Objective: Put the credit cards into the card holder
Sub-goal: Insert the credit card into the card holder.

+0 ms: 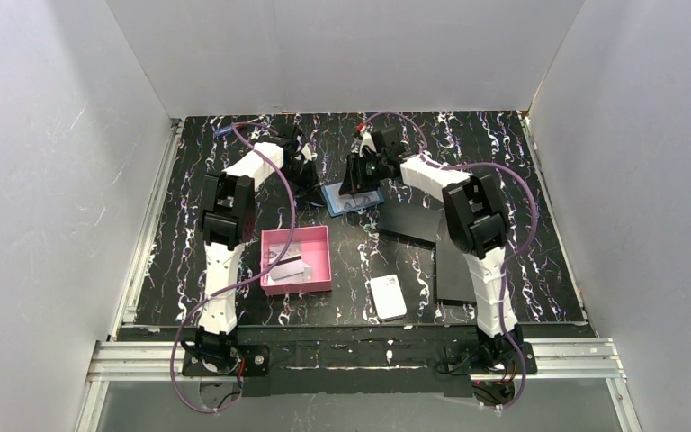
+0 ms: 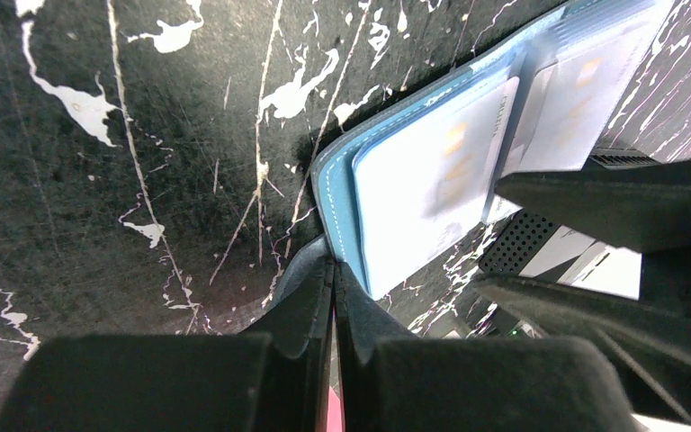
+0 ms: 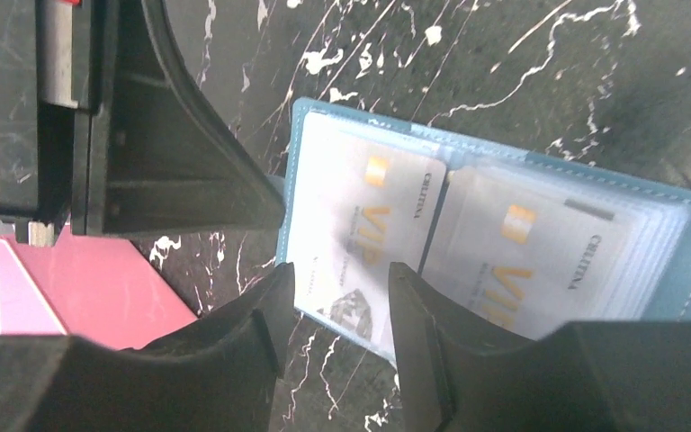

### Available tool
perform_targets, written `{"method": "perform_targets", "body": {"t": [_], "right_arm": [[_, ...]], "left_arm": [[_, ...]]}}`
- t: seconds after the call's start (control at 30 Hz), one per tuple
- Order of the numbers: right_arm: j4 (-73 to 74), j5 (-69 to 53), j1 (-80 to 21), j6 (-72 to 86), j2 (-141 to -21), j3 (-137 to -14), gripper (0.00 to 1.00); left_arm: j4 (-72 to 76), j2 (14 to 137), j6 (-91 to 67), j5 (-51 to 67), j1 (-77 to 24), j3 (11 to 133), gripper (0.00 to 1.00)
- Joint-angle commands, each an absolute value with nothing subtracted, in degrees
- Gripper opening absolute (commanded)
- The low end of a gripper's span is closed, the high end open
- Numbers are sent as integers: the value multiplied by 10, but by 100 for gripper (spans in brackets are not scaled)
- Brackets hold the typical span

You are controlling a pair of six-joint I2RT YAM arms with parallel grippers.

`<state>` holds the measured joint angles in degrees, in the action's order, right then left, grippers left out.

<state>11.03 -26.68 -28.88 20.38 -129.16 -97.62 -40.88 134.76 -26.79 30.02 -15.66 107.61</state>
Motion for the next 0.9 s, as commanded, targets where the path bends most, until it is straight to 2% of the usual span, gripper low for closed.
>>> {"method": "perform_targets", "body": {"t": [0.0, 0.3, 0.83, 0.87], "right_arm": [[140, -243, -303, 175, -1256, -967, 51], [147, -220, -303, 171, -1279, -974, 46], [122, -224, -295, 185, -1291, -932, 41], [120, -224, -294, 185, -1291, -931, 41]], "left_arm": [[-425, 1352, -257, 301, -159, 1080, 0], [-428, 1339, -255, 300, -160, 1083, 0], [-378, 1257, -337, 373, -143, 1065, 15], [-371, 1252, -344, 371, -143, 1059, 19]]}}
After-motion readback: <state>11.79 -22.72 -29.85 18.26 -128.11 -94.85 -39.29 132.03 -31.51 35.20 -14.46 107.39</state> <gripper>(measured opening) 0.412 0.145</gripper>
